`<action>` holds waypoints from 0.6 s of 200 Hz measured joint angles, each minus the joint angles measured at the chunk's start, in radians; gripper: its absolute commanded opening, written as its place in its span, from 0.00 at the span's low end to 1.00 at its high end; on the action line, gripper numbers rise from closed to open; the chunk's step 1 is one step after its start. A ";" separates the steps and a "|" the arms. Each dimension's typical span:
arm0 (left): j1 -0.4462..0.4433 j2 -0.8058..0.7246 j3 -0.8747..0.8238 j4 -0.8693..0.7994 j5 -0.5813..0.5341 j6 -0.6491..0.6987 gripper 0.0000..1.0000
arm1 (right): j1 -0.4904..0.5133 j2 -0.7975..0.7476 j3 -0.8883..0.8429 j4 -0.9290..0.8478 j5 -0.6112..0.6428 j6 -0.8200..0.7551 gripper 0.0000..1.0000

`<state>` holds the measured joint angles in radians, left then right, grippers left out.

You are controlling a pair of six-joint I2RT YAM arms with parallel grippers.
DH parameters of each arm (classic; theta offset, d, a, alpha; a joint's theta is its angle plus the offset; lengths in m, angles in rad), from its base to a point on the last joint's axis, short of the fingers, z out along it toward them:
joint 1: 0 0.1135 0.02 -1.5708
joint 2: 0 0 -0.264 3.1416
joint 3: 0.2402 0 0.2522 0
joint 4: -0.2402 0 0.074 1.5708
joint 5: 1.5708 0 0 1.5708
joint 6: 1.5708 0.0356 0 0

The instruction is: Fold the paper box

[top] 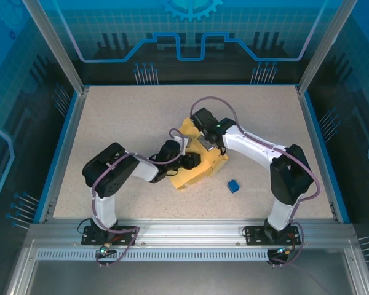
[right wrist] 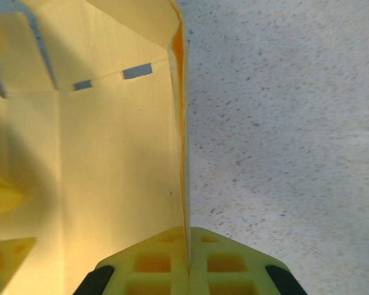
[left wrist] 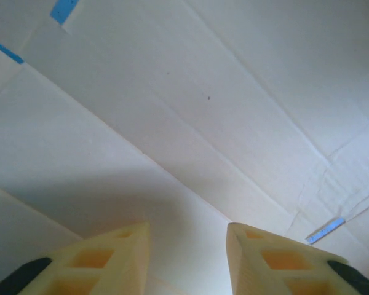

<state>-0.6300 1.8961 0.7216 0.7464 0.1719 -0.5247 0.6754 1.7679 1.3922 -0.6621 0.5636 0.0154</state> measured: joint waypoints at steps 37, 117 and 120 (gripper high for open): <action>0.049 -0.117 -0.092 -0.005 -0.005 -0.010 0.47 | 0.039 0.012 -0.022 0.071 0.160 -0.080 0.04; 0.163 -0.344 -0.192 -0.098 -0.064 -0.026 0.53 | 0.059 0.058 -0.110 0.270 0.314 -0.281 0.03; 0.166 -0.347 -0.193 -0.099 -0.064 -0.026 0.54 | 0.059 0.058 -0.111 0.272 0.312 -0.284 0.04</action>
<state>-0.4644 1.5490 0.5289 0.6476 0.1078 -0.5510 0.7341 1.8259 1.2816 -0.3904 0.8761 -0.2684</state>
